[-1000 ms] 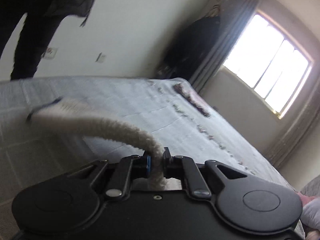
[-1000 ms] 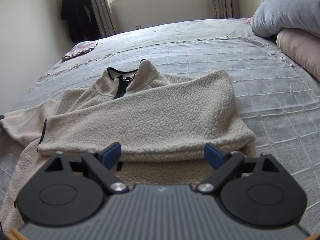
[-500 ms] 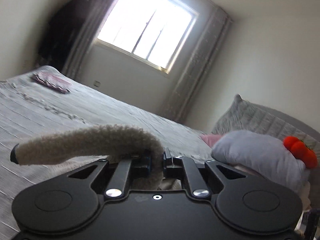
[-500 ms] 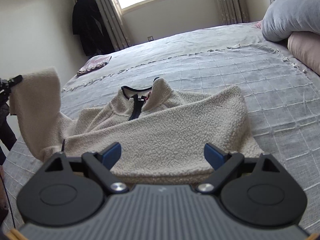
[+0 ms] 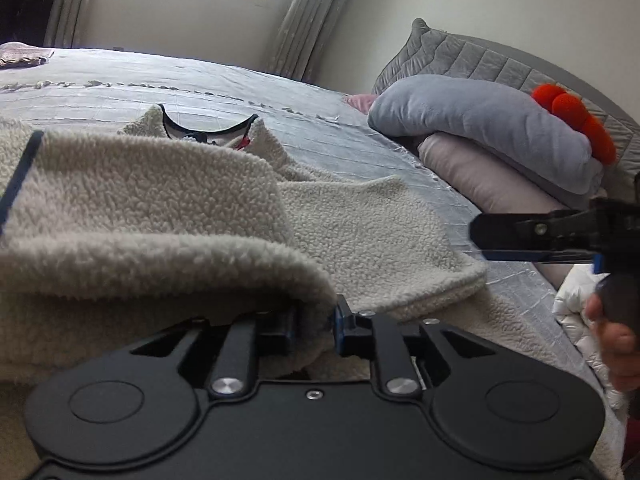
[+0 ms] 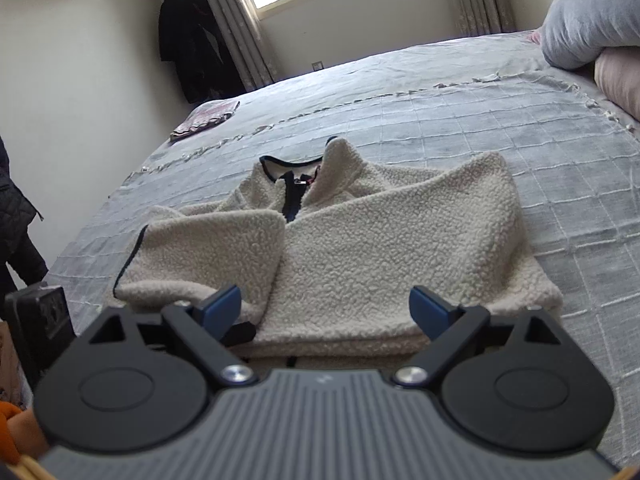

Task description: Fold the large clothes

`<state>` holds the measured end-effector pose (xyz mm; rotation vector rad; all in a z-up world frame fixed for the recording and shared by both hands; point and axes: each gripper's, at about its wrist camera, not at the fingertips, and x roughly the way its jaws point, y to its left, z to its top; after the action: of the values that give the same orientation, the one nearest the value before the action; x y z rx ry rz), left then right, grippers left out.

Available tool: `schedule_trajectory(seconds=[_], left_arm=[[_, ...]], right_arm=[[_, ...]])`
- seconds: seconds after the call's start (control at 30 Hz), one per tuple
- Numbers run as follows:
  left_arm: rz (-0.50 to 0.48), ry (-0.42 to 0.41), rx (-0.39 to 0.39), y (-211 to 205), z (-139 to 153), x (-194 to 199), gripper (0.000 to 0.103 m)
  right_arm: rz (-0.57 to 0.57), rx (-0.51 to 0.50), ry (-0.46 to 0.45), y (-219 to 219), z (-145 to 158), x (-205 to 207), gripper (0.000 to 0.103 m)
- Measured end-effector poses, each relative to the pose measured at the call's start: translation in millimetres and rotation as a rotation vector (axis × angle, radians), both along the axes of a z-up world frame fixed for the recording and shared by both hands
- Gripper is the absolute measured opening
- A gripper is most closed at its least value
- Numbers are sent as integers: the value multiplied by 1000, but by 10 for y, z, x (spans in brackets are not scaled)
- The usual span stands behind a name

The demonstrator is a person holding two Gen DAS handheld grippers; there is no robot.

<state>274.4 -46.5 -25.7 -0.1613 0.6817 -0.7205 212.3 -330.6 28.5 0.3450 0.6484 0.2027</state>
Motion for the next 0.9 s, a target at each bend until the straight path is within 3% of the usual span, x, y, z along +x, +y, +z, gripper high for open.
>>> schedule_trajectory(seconds=[0.03, 0.2, 0.3, 0.47, 0.6, 0.77, 0.9], left_arm=[[-21, 8, -11, 74, 67, -29, 29], [-65, -64, 22, 539, 338, -285, 29], [-24, -90, 66, 869, 401, -306, 29], [122, -149, 216, 1214, 301, -108, 29], [186, -103, 235, 1308, 138, 131, 29], [186, -64, 260, 1284, -32, 192, 29], [168, -59, 251, 1349, -39, 153, 29]], right_arm=[[15, -9, -3, 58, 5, 32, 92], [114, -36, -27, 469, 27, 176, 92], [202, -82, -33, 821, 8, 275, 92], [302, -241, -22, 1424, -83, 429, 92], [302, -375, -28, 1735, -177, 552, 91], [162, -406, -47, 1524, -208, 713, 83], [50, -292, -48, 900, -135, 696, 83]])
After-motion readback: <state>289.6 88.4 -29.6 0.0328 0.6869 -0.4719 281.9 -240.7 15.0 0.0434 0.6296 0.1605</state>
